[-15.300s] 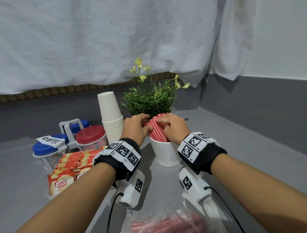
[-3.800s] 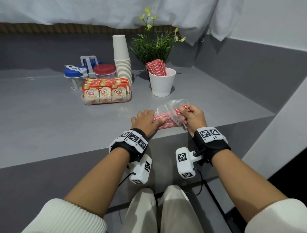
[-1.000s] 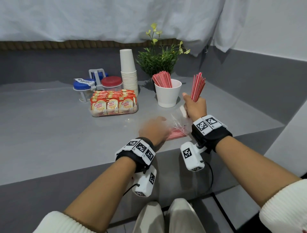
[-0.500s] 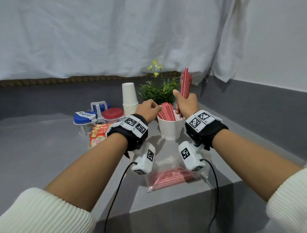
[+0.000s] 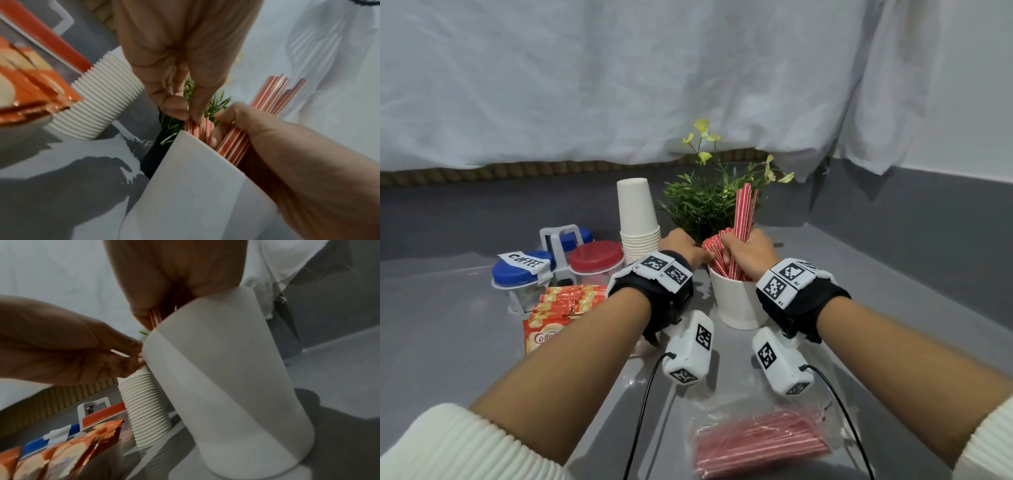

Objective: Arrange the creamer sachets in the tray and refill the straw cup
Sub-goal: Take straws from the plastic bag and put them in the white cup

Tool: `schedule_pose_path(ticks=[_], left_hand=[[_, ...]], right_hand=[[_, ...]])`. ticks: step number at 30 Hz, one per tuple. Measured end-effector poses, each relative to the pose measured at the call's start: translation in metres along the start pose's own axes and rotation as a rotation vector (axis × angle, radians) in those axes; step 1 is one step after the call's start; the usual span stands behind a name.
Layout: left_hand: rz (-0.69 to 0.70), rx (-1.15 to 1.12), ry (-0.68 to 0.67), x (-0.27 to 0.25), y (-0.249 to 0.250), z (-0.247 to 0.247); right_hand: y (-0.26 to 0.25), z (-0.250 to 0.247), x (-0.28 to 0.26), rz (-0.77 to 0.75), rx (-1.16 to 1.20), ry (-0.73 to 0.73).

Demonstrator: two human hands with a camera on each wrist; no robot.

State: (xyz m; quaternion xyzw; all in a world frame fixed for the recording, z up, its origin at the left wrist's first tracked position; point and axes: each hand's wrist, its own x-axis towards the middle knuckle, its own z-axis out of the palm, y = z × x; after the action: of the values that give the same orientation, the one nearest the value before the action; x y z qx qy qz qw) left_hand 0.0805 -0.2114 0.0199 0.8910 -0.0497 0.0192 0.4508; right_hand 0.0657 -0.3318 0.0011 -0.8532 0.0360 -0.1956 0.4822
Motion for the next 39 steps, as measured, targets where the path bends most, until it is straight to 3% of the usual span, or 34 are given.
schedule_pose_path(ticks=[5, 12, 19, 23, 29, 34, 39], left_hand=[[-0.044, -0.355, 0.005, 0.013, -0.003, 0.008], [-0.066, -0.637, 0.070, 0.012, -0.003, 0.006], [0.087, -0.525, 0.040, 0.004, -0.010, 0.004], [0.195, -0.376, 0.074, 0.002, -0.013, 0.008], [0.215, -0.287, 0.110, -0.001, -0.016, 0.016], [0.222, -0.192, 0.210, 0.004, -0.011, 0.017], [0.202, -0.232, 0.208, 0.011, -0.001, 0.014]], right_hand=[[0.006, -0.001, 0.000, -0.072, -0.235, -0.163], [0.004, -0.007, -0.006, -0.082, -0.291, -0.134], [0.006, -0.010, -0.006, -0.050, -0.136, -0.115], [0.008, -0.010, -0.005, -0.067, -0.240, -0.134], [0.008, -0.004, -0.007, -0.043, -0.255, -0.028], [-0.001, -0.011, -0.011, -0.018, -0.211, -0.173], [-0.001, -0.007, -0.011, 0.019, -0.319, -0.173]])
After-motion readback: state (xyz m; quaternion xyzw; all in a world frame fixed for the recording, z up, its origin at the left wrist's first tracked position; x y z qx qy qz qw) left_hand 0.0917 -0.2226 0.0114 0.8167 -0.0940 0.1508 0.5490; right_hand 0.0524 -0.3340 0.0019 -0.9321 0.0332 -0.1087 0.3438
